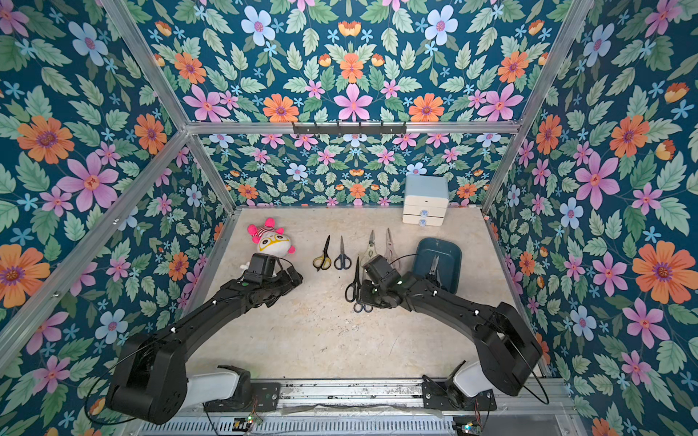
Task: Take the scissors out of the storage box
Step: Place the scissors at the center of the board.
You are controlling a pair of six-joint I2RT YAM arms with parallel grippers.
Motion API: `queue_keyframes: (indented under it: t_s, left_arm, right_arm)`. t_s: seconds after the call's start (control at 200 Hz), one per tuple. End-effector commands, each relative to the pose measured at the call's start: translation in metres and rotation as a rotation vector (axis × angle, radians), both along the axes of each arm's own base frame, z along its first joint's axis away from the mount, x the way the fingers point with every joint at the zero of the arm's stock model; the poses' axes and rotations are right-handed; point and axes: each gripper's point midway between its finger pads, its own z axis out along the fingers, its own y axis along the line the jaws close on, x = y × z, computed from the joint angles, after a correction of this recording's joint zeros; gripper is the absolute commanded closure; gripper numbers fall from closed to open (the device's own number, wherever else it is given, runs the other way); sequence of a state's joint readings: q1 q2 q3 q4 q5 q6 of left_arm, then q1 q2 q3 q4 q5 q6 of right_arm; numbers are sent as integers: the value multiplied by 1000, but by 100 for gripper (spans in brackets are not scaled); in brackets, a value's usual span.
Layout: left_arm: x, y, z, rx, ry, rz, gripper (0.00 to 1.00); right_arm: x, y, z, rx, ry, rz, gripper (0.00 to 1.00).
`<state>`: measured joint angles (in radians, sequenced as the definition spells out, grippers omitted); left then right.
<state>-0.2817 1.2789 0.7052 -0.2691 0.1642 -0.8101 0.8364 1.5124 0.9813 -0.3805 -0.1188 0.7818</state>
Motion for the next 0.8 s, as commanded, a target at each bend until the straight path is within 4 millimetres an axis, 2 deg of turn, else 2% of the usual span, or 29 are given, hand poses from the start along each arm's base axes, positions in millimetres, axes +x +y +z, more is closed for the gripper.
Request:
queue_keyframes:
  t_s: [0.0, 0.105, 0.115, 0.24, 0.355, 0.485, 0.795]
  left_arm:
    - [-3, 2, 4, -5, -12, -43, 1]
    - [-7, 5, 4, 13, -19, -58, 1]
    - [-7, 5, 4, 15, -18, -59, 1]
    - [-13, 11, 4, 44, -19, -66, 1]
    - [-20, 16, 5, 72, -15, -69, 1]
    - [-24, 20, 10, 85, -36, -66, 1]
    - [-25, 22, 16, 85, -56, -62, 1]
  right_arm:
    - [-1, 20, -7, 9, 13, -45, 100]
    - [-6, 36, -17, -23, 35, -20, 100]
    - [-6, 37, -25, -44, 47, -18, 100]
    - [-4, 40, -48, -170, 99, -24, 100]
    - [1, 44, -60, -285, 106, -16, 100]
    - [5, 41, -68, -384, 119, -45, 100]
    - [4, 42, -78, -411, 118, -32, 99]
